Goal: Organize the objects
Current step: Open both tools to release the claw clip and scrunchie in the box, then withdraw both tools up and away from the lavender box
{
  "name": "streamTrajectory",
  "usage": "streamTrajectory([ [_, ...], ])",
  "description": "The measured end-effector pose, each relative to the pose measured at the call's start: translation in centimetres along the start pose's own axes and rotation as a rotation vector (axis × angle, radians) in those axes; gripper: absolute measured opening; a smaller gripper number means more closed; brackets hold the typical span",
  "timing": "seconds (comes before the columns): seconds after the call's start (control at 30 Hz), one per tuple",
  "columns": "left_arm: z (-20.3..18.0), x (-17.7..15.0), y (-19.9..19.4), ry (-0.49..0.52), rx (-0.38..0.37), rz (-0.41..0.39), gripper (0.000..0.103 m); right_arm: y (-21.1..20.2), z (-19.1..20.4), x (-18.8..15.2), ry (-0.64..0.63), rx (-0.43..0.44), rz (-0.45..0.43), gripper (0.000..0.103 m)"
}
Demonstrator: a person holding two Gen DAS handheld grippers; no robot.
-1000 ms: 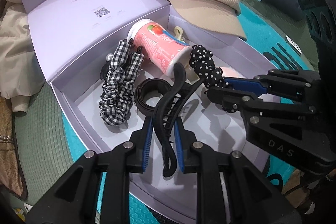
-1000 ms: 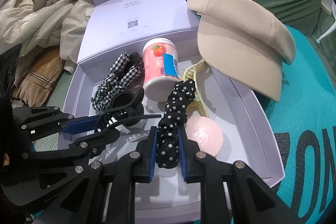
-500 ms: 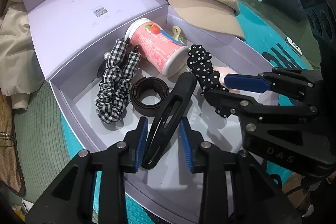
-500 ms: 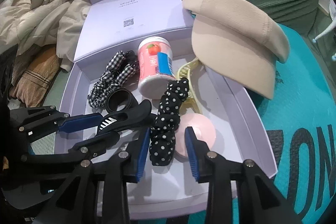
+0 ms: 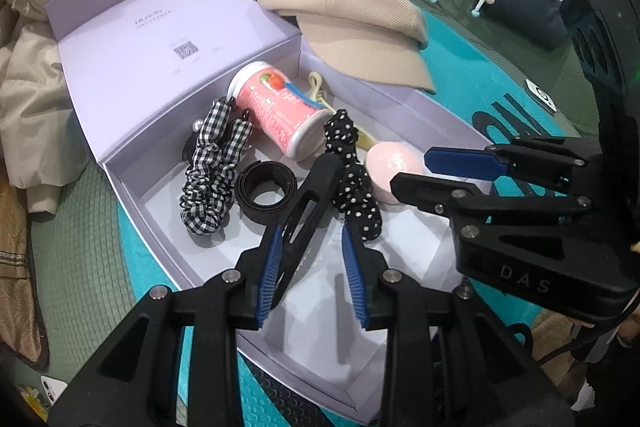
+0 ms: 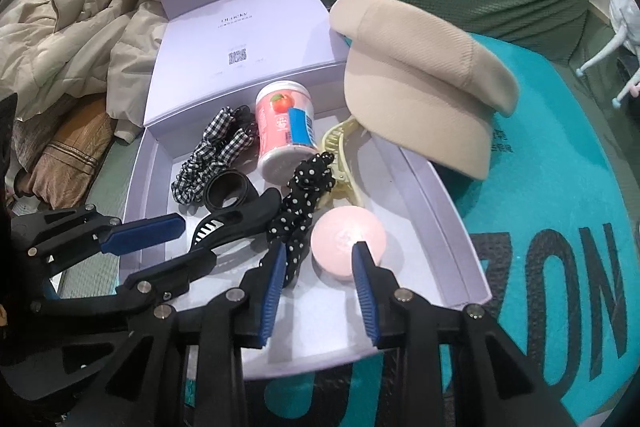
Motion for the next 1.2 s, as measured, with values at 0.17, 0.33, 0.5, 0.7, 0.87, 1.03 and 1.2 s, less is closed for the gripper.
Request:
streamTrajectory([
  [0.17, -0.5, 0.2, -1.2, 0.001, 0.006, -0.027, 0.029, -1.9, 0.3, 0.1, -0.011, -0.023, -0.024, 0.034],
  [0.33, -0.6, 0.3, -2.6, -0.015, 0.024, -0.051, 0.029, -3.8, 0.5, 0.1, -0.02, -0.045, -0.048, 0.034],
  [0.5, -0.7, 0.3, -3.9, -0.021, 0.042, -0.076, 0.048, -5.6, 0.8, -0.1, -0.029, -0.052, -0.079, 0.045],
  [0.7, -1.2, 0.4, -5.9, -0.014, 0.095, -0.139, 0.064, -8.0, 0.8, -0.6, -0.028, -0.064, -0.124, 0.05],
  [0.87, -1.9, 0.4, -7.4, -0.014, 0.104, -0.171, 0.073, -10.1, 0.6, -1.1, -0.018, -0.071, -0.168, 0.052],
  [1.03, -2.8, 0.1, -9.5, -0.024, 0.108, -0.216, 0.078, -12.6, 0.4, -1.8, -0.013, -0.085, -0.222, 0.058],
  [1.2, -3.9, -0.4, -11.5, -0.029, 0.111, -0.252, 0.085, -14.6, 0.4, -2.7, -0.014, -0.083, -0.261, 0.062],
])
Point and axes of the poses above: each gripper's, at about its wrist camera, not at the fingertips, and y roughly the way its jaws point, z to its left, x to its top, the point moved 1 cm from there along y, roughly the way its jaws point, and after that the axes turned 14 degrees about -y, right-handed, at the moved point
